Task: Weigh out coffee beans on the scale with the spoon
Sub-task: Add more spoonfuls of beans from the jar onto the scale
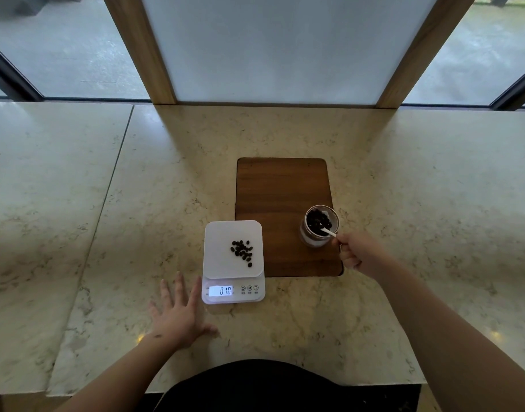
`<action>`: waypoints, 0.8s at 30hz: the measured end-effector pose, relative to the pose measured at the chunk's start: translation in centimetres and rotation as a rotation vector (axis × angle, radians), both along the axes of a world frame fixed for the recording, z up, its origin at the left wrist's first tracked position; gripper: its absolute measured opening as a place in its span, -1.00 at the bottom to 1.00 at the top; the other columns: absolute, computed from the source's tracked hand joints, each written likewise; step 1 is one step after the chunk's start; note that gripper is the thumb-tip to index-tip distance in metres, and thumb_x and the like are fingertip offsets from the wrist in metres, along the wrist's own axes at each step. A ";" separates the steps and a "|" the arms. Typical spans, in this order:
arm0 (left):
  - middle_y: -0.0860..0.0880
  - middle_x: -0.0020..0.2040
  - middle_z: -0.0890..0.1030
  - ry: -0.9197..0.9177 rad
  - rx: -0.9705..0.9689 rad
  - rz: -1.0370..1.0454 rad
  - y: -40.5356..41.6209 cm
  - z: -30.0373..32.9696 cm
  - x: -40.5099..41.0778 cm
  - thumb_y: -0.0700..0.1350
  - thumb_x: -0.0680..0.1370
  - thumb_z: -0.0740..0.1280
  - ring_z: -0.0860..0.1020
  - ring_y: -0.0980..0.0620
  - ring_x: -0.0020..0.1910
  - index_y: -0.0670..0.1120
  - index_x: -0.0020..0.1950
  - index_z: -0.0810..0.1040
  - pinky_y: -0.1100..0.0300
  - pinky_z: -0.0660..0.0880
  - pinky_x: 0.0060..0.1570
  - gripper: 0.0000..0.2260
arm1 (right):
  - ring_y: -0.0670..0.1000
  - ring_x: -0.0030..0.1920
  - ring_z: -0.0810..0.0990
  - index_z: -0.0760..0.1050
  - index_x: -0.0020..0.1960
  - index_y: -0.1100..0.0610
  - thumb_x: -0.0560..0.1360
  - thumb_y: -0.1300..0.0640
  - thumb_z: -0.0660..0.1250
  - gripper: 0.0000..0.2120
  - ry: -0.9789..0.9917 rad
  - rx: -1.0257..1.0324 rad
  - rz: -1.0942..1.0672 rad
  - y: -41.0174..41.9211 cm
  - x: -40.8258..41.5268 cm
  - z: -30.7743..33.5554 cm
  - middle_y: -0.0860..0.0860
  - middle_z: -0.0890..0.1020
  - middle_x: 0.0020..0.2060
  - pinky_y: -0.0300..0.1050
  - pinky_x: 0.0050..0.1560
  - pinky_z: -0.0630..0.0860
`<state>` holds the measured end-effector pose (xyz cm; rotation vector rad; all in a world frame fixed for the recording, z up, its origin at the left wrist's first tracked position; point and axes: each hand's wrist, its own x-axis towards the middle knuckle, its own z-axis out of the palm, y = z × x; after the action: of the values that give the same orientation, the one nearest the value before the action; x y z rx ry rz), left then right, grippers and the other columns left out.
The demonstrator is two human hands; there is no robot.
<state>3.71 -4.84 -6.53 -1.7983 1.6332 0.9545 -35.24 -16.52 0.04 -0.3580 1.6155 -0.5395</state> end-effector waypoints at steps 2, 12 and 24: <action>-0.14 0.44 -0.62 0.003 -0.001 0.003 0.0 -0.1 0.1 0.56 0.32 0.24 -0.56 -0.35 0.41 0.16 0.47 -0.56 -0.49 -0.17 0.44 0.15 | -0.13 -0.64 0.13 0.40 -0.22 0.20 0.66 0.18 0.07 -0.69 0.002 -0.010 0.002 0.2 0.0 0.2 -0.08 0.19 -0.60 -0.32 -0.68 0.05; -0.12 0.42 -0.65 -0.009 0.001 -0.004 -0.1 -0.8 0.4 0.62 0.25 0.20 -0.58 -0.34 0.39 0.22 0.41 -0.61 -0.50 -0.17 0.43 0.17 | -0.14 -0.66 0.14 0.37 -0.21 0.20 0.67 0.19 0.06 -0.70 -0.019 -0.033 -0.026 0.7 -0.3 0.9 -0.08 0.19 -0.61 -0.34 -0.70 0.06; -0.12 0.43 -0.63 -0.005 -0.014 0.002 0.1 -0.4 0.2 0.59 0.29 0.22 -0.54 -0.35 0.43 0.19 0.39 -0.63 -0.48 -0.16 0.44 0.16 | -0.13 -0.64 0.14 0.41 -0.22 0.21 0.63 0.21 0.09 -0.72 -0.013 -0.059 -0.037 0.7 -0.7 0.5 -0.09 0.20 -0.60 -0.35 -0.70 0.08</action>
<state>3.94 -4.73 -6.92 -1.8102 1.6396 0.9401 -35.95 -15.84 0.51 -0.3680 1.5994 -0.6175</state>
